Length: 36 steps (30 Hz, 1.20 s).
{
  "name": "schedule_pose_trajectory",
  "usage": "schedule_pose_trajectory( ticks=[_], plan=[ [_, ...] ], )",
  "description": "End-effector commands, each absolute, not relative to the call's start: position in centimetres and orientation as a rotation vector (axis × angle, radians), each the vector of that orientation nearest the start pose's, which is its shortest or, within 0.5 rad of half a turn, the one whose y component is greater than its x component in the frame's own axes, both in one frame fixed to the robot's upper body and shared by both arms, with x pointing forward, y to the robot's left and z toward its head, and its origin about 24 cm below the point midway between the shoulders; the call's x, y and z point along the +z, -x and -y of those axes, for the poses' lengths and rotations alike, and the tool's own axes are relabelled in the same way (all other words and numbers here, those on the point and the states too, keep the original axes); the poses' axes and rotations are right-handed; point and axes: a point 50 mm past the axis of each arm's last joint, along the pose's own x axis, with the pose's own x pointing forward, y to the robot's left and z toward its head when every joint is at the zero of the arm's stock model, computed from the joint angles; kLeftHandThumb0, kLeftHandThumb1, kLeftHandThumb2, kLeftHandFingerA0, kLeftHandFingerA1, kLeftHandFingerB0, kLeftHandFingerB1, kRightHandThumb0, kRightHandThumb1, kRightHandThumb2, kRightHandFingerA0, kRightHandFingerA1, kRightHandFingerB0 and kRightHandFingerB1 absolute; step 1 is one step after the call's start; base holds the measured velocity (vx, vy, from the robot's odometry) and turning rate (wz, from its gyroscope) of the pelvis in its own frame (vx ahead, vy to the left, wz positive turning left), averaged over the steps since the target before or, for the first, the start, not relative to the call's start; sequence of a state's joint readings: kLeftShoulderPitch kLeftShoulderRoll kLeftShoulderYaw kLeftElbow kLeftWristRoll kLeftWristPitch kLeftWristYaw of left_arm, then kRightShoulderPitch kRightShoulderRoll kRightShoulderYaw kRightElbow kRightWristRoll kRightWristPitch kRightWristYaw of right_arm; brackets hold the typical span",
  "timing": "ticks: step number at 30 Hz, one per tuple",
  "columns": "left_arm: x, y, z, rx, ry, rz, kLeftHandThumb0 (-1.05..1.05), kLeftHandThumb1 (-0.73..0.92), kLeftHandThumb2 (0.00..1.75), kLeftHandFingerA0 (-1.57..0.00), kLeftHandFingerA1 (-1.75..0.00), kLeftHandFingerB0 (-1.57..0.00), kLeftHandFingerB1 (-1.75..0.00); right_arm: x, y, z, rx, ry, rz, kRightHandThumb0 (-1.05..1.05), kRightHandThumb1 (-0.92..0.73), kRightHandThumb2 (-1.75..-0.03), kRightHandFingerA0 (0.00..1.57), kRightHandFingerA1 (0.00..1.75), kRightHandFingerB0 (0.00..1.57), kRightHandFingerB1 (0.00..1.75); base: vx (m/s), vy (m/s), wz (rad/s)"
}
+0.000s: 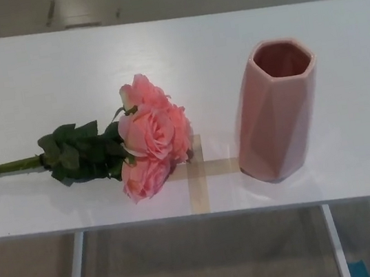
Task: Use the left hand to pick up the rose and then lift and insert it into the pink vase.
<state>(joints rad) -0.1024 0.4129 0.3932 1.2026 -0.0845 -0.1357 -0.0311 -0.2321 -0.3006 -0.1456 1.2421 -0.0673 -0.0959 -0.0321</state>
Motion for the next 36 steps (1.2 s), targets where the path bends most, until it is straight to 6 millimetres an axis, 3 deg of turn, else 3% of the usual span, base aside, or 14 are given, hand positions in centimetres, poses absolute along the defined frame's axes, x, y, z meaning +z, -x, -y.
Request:
schedule_pose_trajectory(
  ticks=[1,6,8,11,12,14,15,20,22,24,25,31,34,36],
  plan=[
    [-10.2,-13.6,-34.2,0.563,-0.034,-0.813,-0.26,0.51,0.64,-0.60,-0.46,-0.44,-0.41,-11.5,-18.4,27.7,-0.269,0.256,-0.882,-0.29,-0.48,-0.66,0.69,0.57,0.55,0.52,0.00,0.000,0.00],
    [-10.1,-13.8,-34.2,0.554,-0.025,-0.814,-0.27,0.50,0.64,-0.59,-0.46,-0.42,-0.41,-11.5,-18.3,27.7,-0.268,0.253,-0.882,-0.29,-0.48,-0.66,0.69,0.57,0.55,0.52,0.00,0.000,0.00],
    [-10.2,-13.9,-33.9,0.508,-0.035,-0.813,-0.31,0.47,0.63,-0.51,-0.44,-0.36,-0.39,-11.5,-18.3,27.7,-0.266,0.258,-0.880,-0.29,-0.48,-0.66,0.69,0.57,0.55,0.52,0.00,0.000,0.00],
    [-10.2,-14.1,-33.7,0.475,-0.037,-0.803,-0.25,0.51,0.55,-0.51,-0.39,-0.35,-0.33,-11.5,-18.4,27.6,-0.265,0.258,-0.879,-0.29,-0.48,-0.66,0.69,0.57,0.55,0.52,0.00,0.000,0.00],
    [-10.1,-14.2,-33.5,0.434,-0.035,-0.789,-0.30,0.47,0.55,-0.42,-0.37,-0.27,-0.31,-11.5,-18.4,27.6,-0.265,0.259,-0.879,-0.29,-0.48,-0.66,0.69,0.57,0.56,0.52,0.00,0.000,0.00],
    [-10.0,-14.3,-33.2,0.333,-0.022,-0.759,-0.39,0.40,0.52,-0.40,-0.36,-0.29,-0.31,-11.5,-18.4,27.6,-0.266,0.258,-0.879,-0.29,-0.48,-0.66,0.69,0.57,0.56,0.52,0.00,0.000,0.00],
    [-9.8,-14.4,-33.0,0.260,0.004,-0.745,-0.23,0.25,0.83,-0.12,-0.51,-0.10,-0.50,-11.5,-18.4,27.6,-0.265,0.259,-0.880,-0.28,-0.48,-0.66,0.69,0.57,0.56,0.52,0.00,0.000,0.00],
    [-9.6,-14.5,-32.8,0.172,0.037,-0.727,-0.23,0.25,0.83,-0.12,-0.51,-0.10,-0.50,-11.6,-18.3,27.5,-0.263,0.263,-0.883,-0.28,-0.48,-0.66,0.69,0.57,0.56,0.52,0.00,0.000,0.00],
    [-8.3,-15.0,-31.6,-0.106,-0.014,-0.636,-0.26,0.19,0.81,-0.09,-0.51,-0.09,-0.48,-11.6,-18.2,27.6,-0.251,0.289,-0.898,-0.28,-0.48,-0.66,0.69,0.57,0.57,0.52,0.00,0.000,0.00],
    [-7.7,-15.0,-31.1,-0.170,-0.054,-0.604,-0.26,0.19,0.81,-0.10,-0.51,-0.10,-0.49,-11.7,-18.1,27.6,-0.248,0.299,-0.903,-0.28,-0.47,-0.66,0.69,0.57,0.57,0.52,0.00,0.000,0.00],
    [-7.3,-14.9,-30.9,-0.206,-0.065,-0.587,-0.58,0.37,0.66,-0.18,-0.37,-0.26,-0.37,-11.7,-18.0,27.6,-0.246,0.305,-0.905,-0.23,-0.52,-0.55,0.72,0.51,0.59,0.45,0.00,0.000,0.00],
    [-5.9,-14.4,-29.9,-0.317,-0.077,-0.547,-0.59,0.37,0.67,-0.17,-0.37,-0.29,-0.39,-11.9,-17.7,27.6,-0.245,0.312,-0.912,-0.23,-0.52,-0.55,0.72,0.51,0.59,0.45,0.00,0.000,0.00],
    [-3.7,-13.5,-27.4,-0.699,-0.025,-0.545,-0.55,0.38,0.67,-0.22,-0.39,-0.34,-0.41,-12.0,-17.4,27.8,-0.243,0.327,-0.924,-0.25,-0.52,-0.55,0.73,0.51,0.59,0.45,0.00,0.000,0.00],
    [-3.2,-13.4,-26.6,-0.793,-0.024,-0.548,-0.54,0.38,0.67,-0.23,-0.39,-0.34,-0.41,-11.9,-17.5,27.8,-0.245,0.337,-0.924,-0.25,-0.52,-0.55,0.73,0.51,0.60,0.45,0.00,0.000,0.00]
  ],
)
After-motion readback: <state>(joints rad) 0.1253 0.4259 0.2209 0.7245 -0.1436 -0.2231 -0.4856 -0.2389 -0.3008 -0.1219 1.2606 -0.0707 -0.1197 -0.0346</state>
